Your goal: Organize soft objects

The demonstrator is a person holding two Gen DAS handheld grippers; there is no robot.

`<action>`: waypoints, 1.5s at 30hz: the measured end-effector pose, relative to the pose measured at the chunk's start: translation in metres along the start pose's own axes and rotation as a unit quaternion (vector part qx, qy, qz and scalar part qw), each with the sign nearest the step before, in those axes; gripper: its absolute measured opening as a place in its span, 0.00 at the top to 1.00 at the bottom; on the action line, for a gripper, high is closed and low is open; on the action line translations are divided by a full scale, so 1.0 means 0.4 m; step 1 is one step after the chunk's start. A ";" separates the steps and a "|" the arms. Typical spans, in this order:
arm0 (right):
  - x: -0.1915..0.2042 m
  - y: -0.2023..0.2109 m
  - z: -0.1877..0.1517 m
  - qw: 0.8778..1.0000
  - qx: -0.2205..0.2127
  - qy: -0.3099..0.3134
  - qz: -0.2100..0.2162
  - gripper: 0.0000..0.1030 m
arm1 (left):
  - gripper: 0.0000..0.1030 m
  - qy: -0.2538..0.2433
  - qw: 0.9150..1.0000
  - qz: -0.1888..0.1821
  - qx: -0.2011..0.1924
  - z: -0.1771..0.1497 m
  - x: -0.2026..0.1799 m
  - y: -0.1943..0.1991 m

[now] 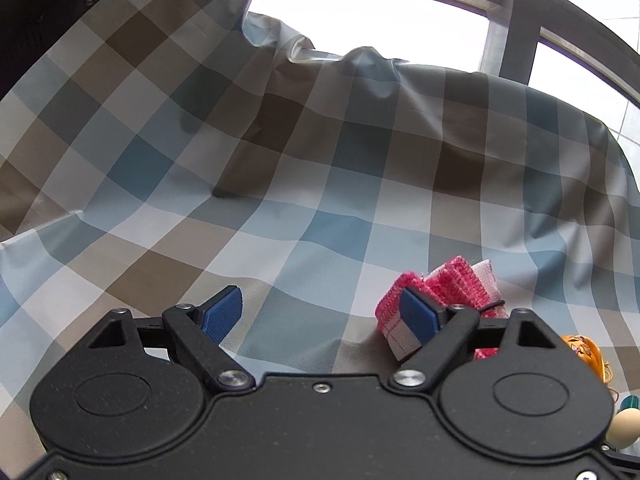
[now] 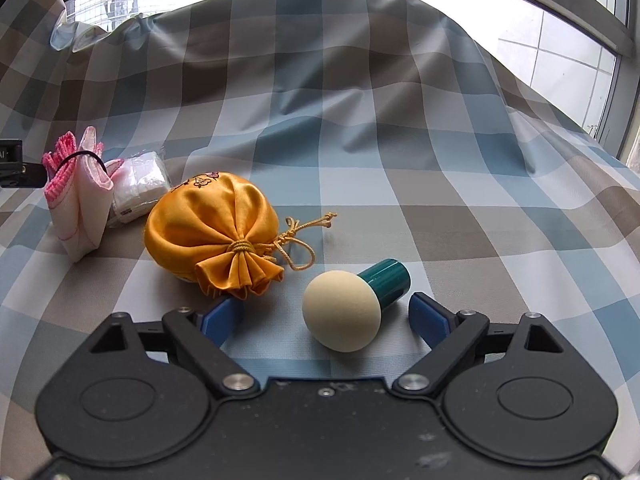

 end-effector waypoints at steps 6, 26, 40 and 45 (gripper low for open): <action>-0.001 0.000 -0.002 1.000 -0.002 0.001 -0.005 0.11 | 0.09 -0.038 0.996 -0.028 -0.077 0.009 -0.039 0.068; 0.000 0.000 -0.002 1.000 -0.002 -0.001 -0.005 0.11 | 0.06 -0.058 0.996 0.045 -0.040 -0.029 -0.038 0.038; -0.002 -0.001 -0.001 1.000 -0.002 -0.002 -0.006 0.09 | 0.08 0.022 0.991 0.115 -0.064 -0.005 0.036 0.047; -0.003 -0.001 -0.002 1.000 -0.002 -0.002 -0.006 0.09 | 0.08 -0.037 0.997 0.039 -0.059 -0.016 -0.007 0.055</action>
Point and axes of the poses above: each gripper's, at about its wrist camera, not at the fingertips, and y roughly against the way its jaws point, x to its left, z to its top, the point moved 1 cm from there along -y, roughly the way its jaws point, and after that the axes turned 10 degrees about x, right-handed, at the moved point
